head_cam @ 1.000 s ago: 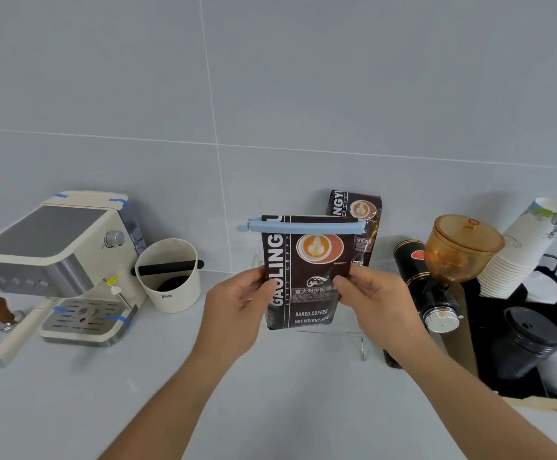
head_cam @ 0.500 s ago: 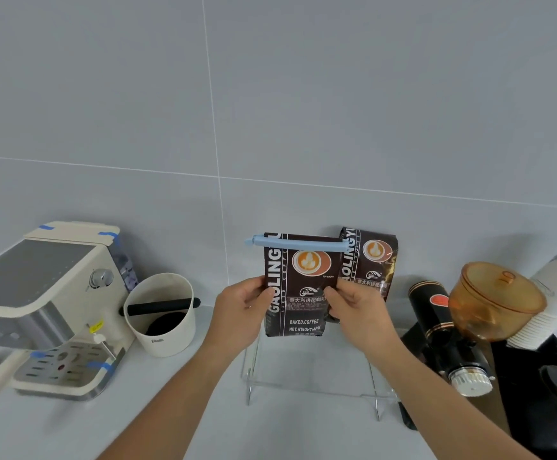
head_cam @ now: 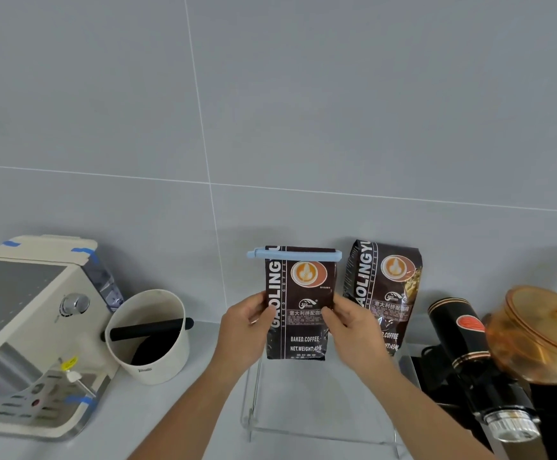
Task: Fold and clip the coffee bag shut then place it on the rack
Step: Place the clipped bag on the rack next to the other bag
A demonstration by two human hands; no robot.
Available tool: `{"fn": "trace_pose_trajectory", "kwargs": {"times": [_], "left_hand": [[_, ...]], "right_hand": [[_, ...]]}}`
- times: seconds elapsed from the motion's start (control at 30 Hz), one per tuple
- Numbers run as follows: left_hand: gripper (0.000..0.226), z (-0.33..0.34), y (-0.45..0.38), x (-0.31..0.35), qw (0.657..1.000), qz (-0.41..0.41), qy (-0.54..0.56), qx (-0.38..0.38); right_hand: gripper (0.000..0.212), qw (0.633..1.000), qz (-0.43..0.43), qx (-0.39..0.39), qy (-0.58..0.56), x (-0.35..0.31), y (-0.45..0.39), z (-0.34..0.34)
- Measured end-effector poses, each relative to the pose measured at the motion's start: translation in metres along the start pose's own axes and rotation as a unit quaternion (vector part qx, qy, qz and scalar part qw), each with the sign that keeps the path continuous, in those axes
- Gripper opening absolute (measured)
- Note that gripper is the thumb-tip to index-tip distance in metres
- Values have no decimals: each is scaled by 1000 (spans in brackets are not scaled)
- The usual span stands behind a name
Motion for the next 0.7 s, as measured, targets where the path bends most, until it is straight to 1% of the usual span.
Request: {"fn": "trace_pose_trajectory", "kwargs": {"times": [0.23,0.3,0.47,0.6,0.7], "left_hand": [[34,6,-19,-1,1000,-16,5,-10],[37,8,-23,0,1000,-11,4,-11],[38,10,-29,-2,1000,-18,-1,-14],[34,11,-31,-5,999,-36,24,-15],[36,10,-33,-7,998,-46,30,-14]], "right_hand": [[39,999,24,19,-11,0,-19,1],[44,999,30,25,-15,-2,-22,1],[57,999,38,32,-23,-5,-28,1],[49,998,45,37,-30,-1,-32,0],[49,998,50,35,-33,0,-32,0]]}}
Point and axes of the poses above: each hand's wrist, its own y-axis away from the middle knuckle, its own z-axis out of the palm, x = y × z, the point moved 5 cm from there along -y, towards the middle knuckle, and after that the axes turned 6 degrees about z, right-handed, at the moved point
